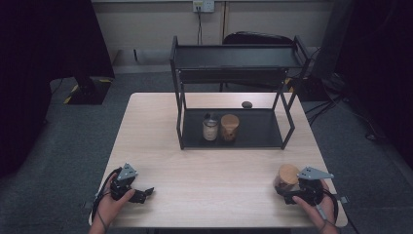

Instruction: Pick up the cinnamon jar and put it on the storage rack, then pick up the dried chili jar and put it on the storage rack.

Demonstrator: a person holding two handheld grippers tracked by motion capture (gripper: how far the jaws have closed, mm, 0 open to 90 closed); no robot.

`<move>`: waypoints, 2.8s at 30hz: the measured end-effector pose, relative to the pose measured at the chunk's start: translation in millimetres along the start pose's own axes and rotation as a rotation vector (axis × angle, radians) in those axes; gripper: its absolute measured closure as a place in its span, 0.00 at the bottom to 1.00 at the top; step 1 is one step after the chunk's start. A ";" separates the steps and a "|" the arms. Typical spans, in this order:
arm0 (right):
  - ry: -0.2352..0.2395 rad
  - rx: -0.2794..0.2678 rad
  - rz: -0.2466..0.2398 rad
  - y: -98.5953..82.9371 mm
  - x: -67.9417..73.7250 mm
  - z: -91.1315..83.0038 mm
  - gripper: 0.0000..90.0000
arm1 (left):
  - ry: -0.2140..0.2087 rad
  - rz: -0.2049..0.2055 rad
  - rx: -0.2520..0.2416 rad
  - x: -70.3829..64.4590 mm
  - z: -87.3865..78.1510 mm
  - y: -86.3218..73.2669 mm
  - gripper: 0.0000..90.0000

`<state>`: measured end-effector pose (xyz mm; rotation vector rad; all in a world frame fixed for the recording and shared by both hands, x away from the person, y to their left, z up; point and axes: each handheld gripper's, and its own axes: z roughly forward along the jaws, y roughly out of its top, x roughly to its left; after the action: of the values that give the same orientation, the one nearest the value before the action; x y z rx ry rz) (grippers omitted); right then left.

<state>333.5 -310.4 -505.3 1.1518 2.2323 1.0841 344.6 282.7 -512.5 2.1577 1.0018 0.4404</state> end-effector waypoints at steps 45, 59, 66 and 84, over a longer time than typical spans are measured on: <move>0.015 -0.076 -0.003 6.1 3.3 7.5 0.28 | -0.002 0.002 0.000 0.2 -0.1 -0.1 0.00; 0.025 -0.072 -0.008 9.3 1.7 6.7 0.28 | -0.002 0.002 0.000 0.2 -0.1 -0.1 0.00; 0.033 -0.066 -0.010 12.1 1.4 6.4 0.28 | -0.002 0.002 0.000 0.3 -0.1 -0.1 0.00; 0.046 -0.048 -0.038 20.9 3.0 12.5 0.28 | -0.002 0.002 0.000 0.3 -0.1 -0.1 0.00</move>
<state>350.3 -294.8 -496.5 1.0713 2.2412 1.1535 344.7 283.0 -512.5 2.1592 0.9982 0.4396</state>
